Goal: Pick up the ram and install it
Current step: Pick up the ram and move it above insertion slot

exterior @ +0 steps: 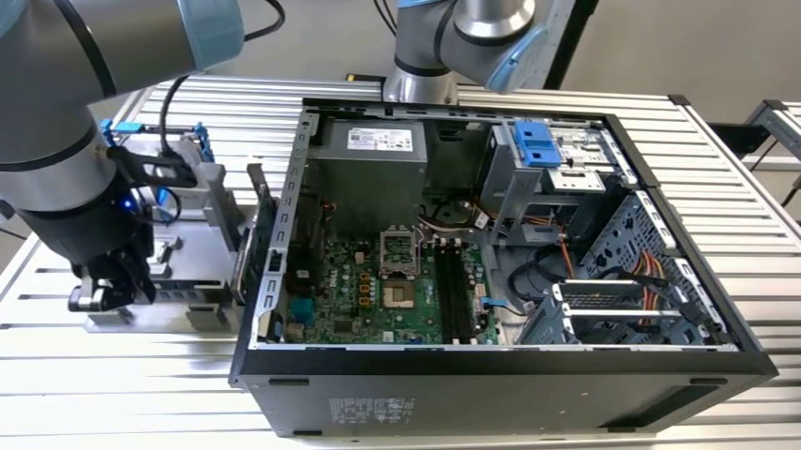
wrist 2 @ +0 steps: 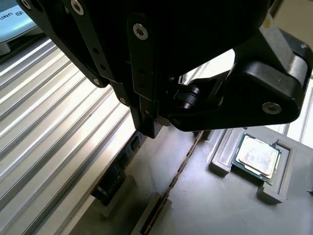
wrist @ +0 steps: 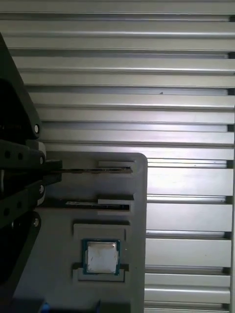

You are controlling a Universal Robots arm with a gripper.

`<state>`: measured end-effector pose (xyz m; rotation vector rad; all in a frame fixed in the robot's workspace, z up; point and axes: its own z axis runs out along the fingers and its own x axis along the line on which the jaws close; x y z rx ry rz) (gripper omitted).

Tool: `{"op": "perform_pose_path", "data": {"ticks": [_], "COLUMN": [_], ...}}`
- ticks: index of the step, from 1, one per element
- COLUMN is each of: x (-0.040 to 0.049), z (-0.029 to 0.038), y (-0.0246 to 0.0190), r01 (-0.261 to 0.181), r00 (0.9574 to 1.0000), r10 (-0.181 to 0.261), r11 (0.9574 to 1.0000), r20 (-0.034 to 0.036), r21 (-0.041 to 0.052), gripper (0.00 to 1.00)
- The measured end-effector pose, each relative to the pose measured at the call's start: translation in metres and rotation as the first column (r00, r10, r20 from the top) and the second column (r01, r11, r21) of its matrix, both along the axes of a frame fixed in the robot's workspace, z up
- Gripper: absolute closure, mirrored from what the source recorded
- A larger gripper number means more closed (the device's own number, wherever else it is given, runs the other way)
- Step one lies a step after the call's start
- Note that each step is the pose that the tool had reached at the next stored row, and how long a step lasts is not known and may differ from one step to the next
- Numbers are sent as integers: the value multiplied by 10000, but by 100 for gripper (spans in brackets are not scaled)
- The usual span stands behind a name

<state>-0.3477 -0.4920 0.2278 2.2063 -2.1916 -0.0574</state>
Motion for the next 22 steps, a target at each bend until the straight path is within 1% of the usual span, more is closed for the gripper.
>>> {"op": "perform_pose_path", "data": {"ticks": [11, 22], "x": [0, 0], "z": [85, 171], "y": [0, 0], "r01": [55, 269], "r00": [10000, 9996], "r10": [-55, -269], "r11": [10000, 9996], "r20": [0, -2], "r21": [2, 7], "gripper": [100, 100]}}
